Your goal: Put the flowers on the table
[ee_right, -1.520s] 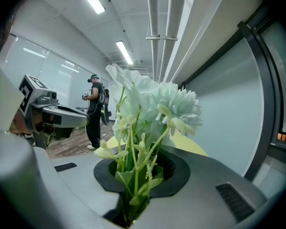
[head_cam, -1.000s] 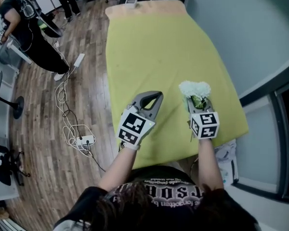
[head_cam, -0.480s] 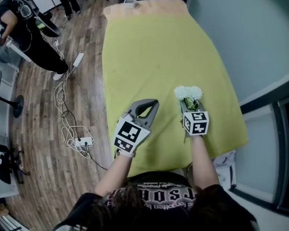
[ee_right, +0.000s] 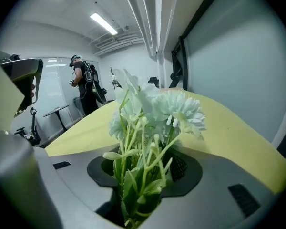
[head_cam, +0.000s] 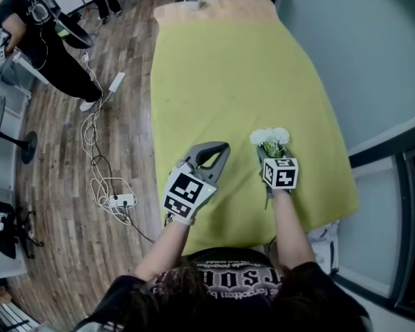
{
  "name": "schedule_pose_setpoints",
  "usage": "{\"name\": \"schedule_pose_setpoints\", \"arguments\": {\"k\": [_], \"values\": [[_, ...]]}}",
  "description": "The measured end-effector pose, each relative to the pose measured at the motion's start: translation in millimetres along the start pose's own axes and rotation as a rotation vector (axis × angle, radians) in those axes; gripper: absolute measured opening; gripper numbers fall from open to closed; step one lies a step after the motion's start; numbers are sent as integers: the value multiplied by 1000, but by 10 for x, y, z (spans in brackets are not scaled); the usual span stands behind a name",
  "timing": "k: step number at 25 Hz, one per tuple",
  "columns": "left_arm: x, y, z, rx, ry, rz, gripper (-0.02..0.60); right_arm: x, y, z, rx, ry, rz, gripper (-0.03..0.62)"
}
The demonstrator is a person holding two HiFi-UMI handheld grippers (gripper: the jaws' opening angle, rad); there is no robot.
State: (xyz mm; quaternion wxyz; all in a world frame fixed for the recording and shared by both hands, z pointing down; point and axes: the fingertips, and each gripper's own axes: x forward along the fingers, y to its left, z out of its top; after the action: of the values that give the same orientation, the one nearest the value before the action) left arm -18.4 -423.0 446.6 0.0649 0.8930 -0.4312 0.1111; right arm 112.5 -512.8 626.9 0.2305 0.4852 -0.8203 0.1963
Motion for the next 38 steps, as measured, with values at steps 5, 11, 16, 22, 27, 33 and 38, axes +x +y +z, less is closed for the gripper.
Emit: {"name": "schedule_pose_setpoints", "arguments": {"k": [5,11,16,22,27,33,38], "values": [[14,-2,4,-6,-5,-3,-3,28,-10,-68,55,20,19,236],[11,-48,44,-11,-19,-14,-3,-71,-24,15,64,-5,38,296],[4,-95,52,-6,-22,-20,-3,-202,2,34,8,0,31,298],[-4,-134,96,-12,-41,-31,-3,-464,60,135,-16,-47,32,299],[-30,-159,130,-18,-60,-35,-3,-780,74,376,-11,-133,24,299],[-55,-242,150,-7,-63,-43,-3,-1182,143,642,-39,-204,10,298],[-103,-350,141,-5,-66,-57,-3,-1563,245,876,-66,-298,-21,215]]}}
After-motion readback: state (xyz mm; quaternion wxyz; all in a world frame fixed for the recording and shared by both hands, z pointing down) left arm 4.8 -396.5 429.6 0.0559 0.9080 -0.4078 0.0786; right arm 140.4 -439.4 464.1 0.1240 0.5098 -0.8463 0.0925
